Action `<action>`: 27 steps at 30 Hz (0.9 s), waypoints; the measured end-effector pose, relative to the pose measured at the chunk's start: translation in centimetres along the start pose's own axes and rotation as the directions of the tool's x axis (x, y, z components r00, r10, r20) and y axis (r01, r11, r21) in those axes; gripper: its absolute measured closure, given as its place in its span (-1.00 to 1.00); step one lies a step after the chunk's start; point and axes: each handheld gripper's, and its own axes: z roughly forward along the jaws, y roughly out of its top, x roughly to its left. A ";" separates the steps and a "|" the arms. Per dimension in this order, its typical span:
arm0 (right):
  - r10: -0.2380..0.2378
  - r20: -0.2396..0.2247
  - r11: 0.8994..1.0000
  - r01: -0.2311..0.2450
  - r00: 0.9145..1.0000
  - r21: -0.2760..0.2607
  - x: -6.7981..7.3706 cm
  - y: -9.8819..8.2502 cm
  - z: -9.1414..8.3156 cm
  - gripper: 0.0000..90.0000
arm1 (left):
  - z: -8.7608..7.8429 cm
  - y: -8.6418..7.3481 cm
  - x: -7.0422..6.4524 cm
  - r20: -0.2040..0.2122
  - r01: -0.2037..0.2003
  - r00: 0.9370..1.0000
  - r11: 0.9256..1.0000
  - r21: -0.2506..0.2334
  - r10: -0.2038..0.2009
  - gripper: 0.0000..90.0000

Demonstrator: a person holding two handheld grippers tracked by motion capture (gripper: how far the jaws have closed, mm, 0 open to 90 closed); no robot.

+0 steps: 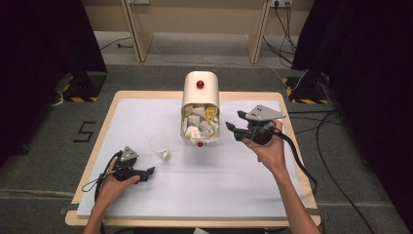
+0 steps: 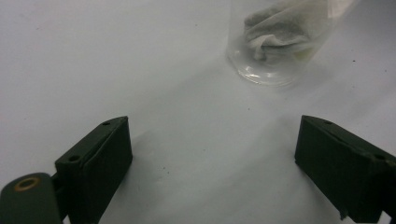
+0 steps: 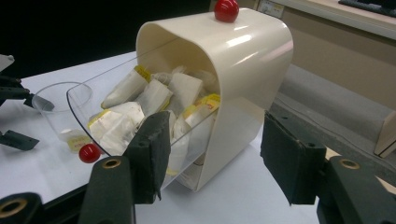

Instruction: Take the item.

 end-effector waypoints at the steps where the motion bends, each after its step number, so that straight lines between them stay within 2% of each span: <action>1: -0.005 0.004 1.000 0.005 1.000 0.004 -0.1 -0.2 0.0 -0.07 | 0.0 0.0 0.0 0.000 0.001 1.000 1.000 0.000 -0.001 -0.78; 7: 0.011 0.027 1.000 -0.011 1.000 0.014 -0.8 -1.3 0.2 -0.16 | 0.0 0.0 0.0 0.001 0.002 1.000 1.000 -0.001 -0.002 -0.78; 8: 0.027 0.036 1.000 -0.027 0.999 0.012 -1.1 -1.7 0.1 -0.20 | 0.0 0.0 0.0 0.001 0.001 1.000 1.000 -0.001 -0.001 -0.78; 13: 0.046 0.044 0.999 -0.047 0.998 0.011 -1.6 -2.3 -0.1 -0.24 | 0.0 0.0 0.0 0.000 0.001 1.000 1.000 -0.001 -0.001 -0.78; 20: 0.107 0.053 0.994 -0.108 0.993 0.024 -2.5 -4.1 -0.1 -0.29 | 0.0 0.0 0.0 0.001 0.001 1.000 1.000 -0.001 -0.001 -0.78; 27: 0.128 0.060 0.991 -0.130 0.990 0.041 -2.8 -5.2 0.0 -0.31 | 0.0 0.0 0.0 0.001 0.002 1.000 1.000 -0.001 -0.002 -0.78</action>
